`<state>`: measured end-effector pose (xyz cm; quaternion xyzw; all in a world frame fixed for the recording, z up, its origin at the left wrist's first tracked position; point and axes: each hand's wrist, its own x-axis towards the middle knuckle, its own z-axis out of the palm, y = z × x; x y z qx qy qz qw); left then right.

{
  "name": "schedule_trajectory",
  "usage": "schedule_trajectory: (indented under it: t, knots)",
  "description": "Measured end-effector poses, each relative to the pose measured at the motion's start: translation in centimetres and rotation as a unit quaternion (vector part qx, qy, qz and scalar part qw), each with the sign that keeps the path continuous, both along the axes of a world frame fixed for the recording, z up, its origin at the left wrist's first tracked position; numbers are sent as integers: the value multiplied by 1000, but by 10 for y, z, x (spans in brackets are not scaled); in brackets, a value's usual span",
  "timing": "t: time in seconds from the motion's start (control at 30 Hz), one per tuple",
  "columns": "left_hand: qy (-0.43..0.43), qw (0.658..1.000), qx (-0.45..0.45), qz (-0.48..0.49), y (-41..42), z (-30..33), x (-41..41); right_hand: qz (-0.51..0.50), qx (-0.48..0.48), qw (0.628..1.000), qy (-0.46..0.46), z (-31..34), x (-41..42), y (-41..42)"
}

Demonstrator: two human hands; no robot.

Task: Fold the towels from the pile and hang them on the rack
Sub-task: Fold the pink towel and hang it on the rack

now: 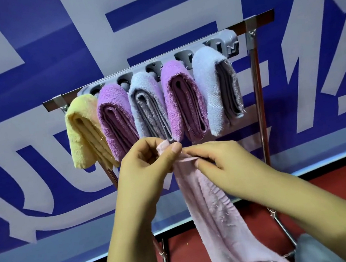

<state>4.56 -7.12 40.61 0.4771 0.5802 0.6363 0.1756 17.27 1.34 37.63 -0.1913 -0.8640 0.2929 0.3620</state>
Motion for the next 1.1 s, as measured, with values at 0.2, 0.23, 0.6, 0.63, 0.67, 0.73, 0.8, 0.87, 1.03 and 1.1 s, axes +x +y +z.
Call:
schedule_trajectory:
  t: [0.2, 0.23, 0.6, 0.63, 0.67, 0.73, 0.8, 0.87, 1.03, 1.1]
  knots:
    - [37, 998, -24, -55, -10, 4, -13, -6, -23, 1000, 19, 14, 9, 11]
    - [46, 998, -17, -45, -10, 4, -15, 0, -3, 1000, 10, 16, 10, 11]
    - [-105, 987, 114, 50, -10, 9, -24, -4, 103, 959, -263, -29, 23, 48]
    - [-121, 981, 136, 60, -13, 11, -27, -8, 73, 957, -281, -38, 28, 55]
    - [-129, 977, 157, 68, -16, 13, -30, -11, 33, 958, -284, -46, 32, 60]
    - [-123, 975, 171, 73, -20, 16, -34, -12, -55, 972, -230, -59, 33, 62]
    - [-86, 985, 135, 58, -16, 16, -34, 17, -130, 984, -122, -61, 22, 55]
    - [-21, 997, 72, 21, -7, 15, -27, 81, -180, 980, -37, -51, 5, 38]
    - [-5, 999, 2, -43, -3, 11, -12, 145, -160, 976, 28, -32, -31, 22]
    - [-9, 1000, -9, -20, -10, 12, -19, 159, -171, 972, 21, -33, -32, 27]
